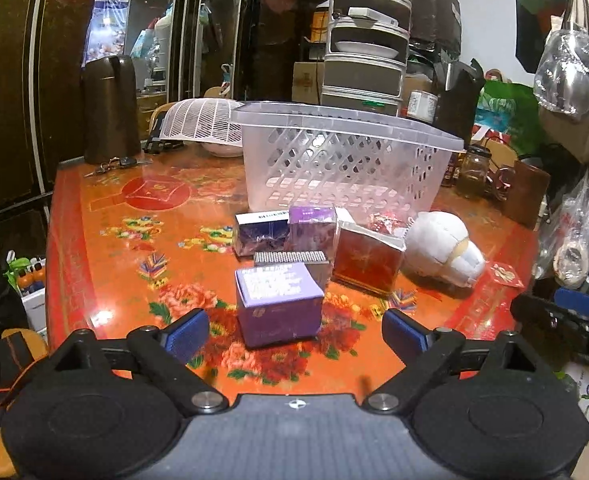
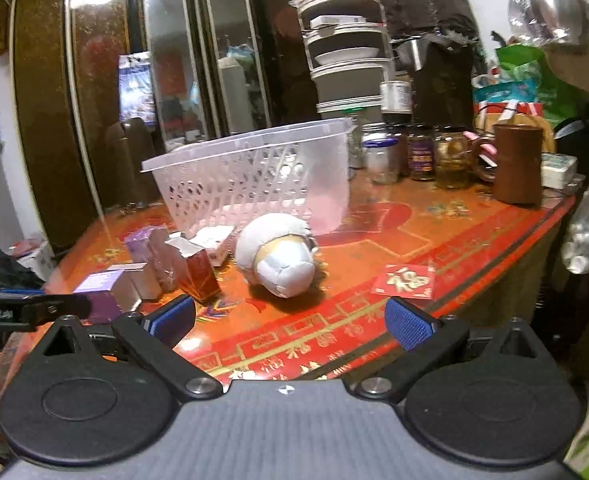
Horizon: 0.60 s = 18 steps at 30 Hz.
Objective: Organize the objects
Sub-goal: 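Move the left tool to the lavender box while the right tool approaches the white plush toy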
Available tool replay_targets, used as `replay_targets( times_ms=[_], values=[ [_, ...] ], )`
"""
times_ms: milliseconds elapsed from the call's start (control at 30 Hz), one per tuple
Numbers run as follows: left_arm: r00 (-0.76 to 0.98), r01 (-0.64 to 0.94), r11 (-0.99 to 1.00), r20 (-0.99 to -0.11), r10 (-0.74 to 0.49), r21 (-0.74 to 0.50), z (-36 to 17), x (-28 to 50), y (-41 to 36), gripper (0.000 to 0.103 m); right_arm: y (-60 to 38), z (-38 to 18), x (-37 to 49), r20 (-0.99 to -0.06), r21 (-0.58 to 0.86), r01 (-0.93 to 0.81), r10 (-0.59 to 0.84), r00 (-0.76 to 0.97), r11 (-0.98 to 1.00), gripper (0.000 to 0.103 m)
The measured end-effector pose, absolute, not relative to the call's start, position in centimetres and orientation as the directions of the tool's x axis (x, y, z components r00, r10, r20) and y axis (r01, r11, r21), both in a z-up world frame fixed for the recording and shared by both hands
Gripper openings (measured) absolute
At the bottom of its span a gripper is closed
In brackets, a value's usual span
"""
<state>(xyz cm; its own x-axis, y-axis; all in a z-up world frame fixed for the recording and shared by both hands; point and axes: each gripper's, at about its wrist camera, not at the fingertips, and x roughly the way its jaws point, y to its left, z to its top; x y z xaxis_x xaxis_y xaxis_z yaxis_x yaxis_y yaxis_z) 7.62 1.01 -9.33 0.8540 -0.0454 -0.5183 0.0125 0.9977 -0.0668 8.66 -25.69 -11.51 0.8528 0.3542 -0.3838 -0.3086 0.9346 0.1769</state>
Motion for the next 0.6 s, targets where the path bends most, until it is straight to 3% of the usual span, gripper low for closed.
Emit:
replay_targets(
  times_ms=[200, 467, 600],
  values=[
    [0.828, -0.004, 0.999, -0.56, -0.022, -0.046, -10.2, 10.1, 0.3, 0.094, -25.2, -12.1, 10.5, -0.389, 0.152, -0.317, 0.352, 0.852, 0.936, 0.103],
    [0.795, -0.029, 0.999, -0.607, -0.002, -0.041, -11.0, 12.2, 1.0, 0.062, -25.1, -12.3, 12.6, -0.404, 0.151, -0.312, 0.347, 0.847, 0.938, 0.103],
    [0.797, -0.033, 0.998, -0.603, -0.003, -0.048, -11.1, 12.4, 1.4, 0.061, -23.9, -12.2, 13.4, -0.418, 0.091, -0.331, 0.337, 0.843, 0.939, 0.103]
  ],
)
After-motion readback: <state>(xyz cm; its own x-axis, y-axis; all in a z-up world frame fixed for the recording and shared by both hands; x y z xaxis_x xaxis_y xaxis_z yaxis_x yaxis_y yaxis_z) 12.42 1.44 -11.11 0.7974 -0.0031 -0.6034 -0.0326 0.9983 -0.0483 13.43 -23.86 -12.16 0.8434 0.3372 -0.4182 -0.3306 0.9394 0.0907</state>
